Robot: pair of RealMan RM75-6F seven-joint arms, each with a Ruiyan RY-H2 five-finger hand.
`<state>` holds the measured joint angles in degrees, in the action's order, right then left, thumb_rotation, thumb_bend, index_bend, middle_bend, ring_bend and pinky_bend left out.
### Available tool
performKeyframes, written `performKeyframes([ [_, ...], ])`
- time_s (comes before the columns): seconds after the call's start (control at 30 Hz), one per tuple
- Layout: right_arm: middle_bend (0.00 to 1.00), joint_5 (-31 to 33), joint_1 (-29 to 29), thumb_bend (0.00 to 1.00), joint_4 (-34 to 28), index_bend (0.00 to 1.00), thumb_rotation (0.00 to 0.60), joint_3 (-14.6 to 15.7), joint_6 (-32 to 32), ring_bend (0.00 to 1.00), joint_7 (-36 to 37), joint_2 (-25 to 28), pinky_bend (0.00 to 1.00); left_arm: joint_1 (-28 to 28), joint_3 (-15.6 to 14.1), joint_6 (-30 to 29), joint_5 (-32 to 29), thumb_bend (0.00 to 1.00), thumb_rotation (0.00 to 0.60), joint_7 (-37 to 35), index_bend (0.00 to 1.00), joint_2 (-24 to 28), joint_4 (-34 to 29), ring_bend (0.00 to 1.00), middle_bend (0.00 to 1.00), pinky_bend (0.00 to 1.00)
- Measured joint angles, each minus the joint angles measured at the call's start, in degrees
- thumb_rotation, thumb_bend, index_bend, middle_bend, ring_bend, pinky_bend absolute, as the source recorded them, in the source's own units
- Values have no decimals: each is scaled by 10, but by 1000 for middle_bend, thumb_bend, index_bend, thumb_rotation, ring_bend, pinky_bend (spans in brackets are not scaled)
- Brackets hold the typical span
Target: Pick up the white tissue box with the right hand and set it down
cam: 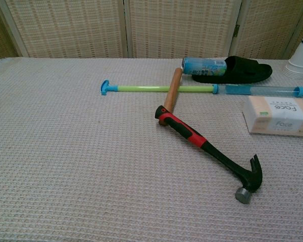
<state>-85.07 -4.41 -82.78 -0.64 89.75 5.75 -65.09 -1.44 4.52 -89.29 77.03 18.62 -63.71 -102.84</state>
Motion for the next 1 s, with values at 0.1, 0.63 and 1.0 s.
performKeyframes([
  [0.1,0,0,1,89,-2,0,600,-2,-6,0,-5,0,0,0,-1,-1,2,344,600,4,99,0,-1,0,0,173],
  [0.63,0,6,-25,90,-39,0,600,-21,-62,0,-32,11,0,4,-4,-5,8,344,600,4,99,4,-11,0,0,173],
  [1.0,0,197,-190,90,-161,0,600,-67,-330,0,-281,35,0,2,-8,8,-3,344,600,13,99,5,-17,0,0,173],
])
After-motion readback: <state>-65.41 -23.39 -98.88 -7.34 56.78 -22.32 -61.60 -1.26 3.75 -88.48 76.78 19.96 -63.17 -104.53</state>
